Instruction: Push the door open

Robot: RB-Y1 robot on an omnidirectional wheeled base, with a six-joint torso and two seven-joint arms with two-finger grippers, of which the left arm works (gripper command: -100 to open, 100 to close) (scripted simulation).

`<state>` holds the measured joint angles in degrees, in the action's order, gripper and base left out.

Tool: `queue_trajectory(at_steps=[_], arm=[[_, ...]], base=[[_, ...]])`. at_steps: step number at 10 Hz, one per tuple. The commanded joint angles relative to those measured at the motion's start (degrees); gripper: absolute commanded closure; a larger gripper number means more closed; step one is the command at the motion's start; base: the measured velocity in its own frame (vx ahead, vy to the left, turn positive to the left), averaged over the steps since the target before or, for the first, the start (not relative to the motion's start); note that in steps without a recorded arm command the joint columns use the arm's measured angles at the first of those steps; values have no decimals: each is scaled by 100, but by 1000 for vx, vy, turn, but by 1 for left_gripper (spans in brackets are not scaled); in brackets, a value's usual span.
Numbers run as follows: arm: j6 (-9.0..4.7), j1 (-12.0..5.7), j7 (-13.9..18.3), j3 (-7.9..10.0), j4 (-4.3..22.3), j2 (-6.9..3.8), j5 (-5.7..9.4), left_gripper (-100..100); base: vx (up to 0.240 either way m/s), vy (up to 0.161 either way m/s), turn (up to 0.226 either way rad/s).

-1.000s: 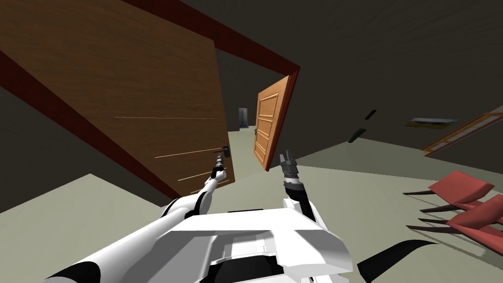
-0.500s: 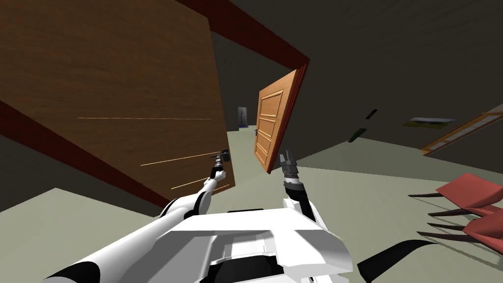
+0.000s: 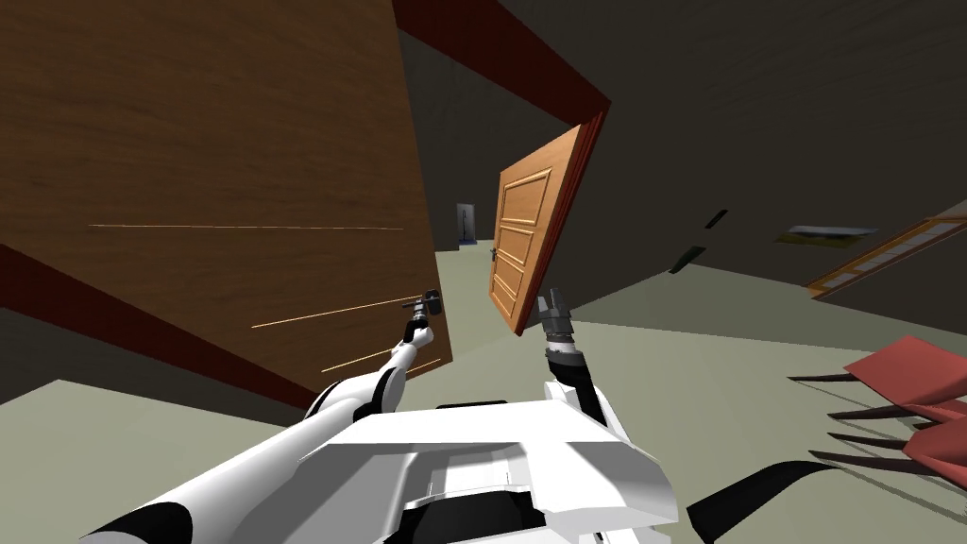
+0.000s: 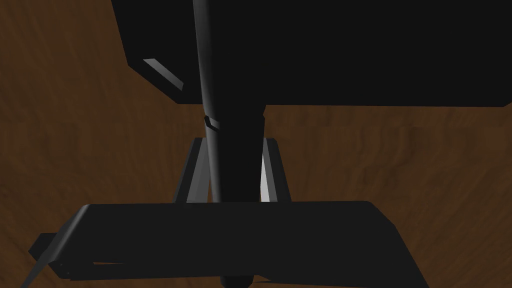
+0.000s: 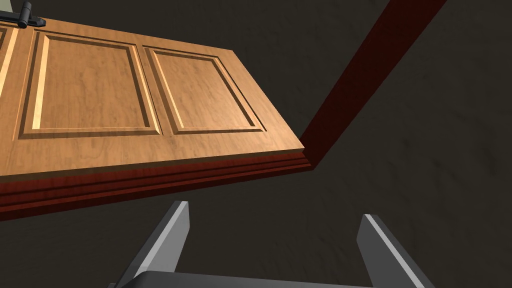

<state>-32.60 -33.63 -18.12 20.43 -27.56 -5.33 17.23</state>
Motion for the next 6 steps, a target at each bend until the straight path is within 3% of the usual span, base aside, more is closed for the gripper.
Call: queue_trajectory(at_steps=[1, 4, 6], arm=[[6, 22, -2, -4, 16, 17, -2, 100], [6, 22, -2, -4, 16, 17, -2, 100], [16, 24, 28, 27, -12, -49, -2, 100]], base=[[-11, -4, -5], [0, 0, 0], [143, -36, 62]])
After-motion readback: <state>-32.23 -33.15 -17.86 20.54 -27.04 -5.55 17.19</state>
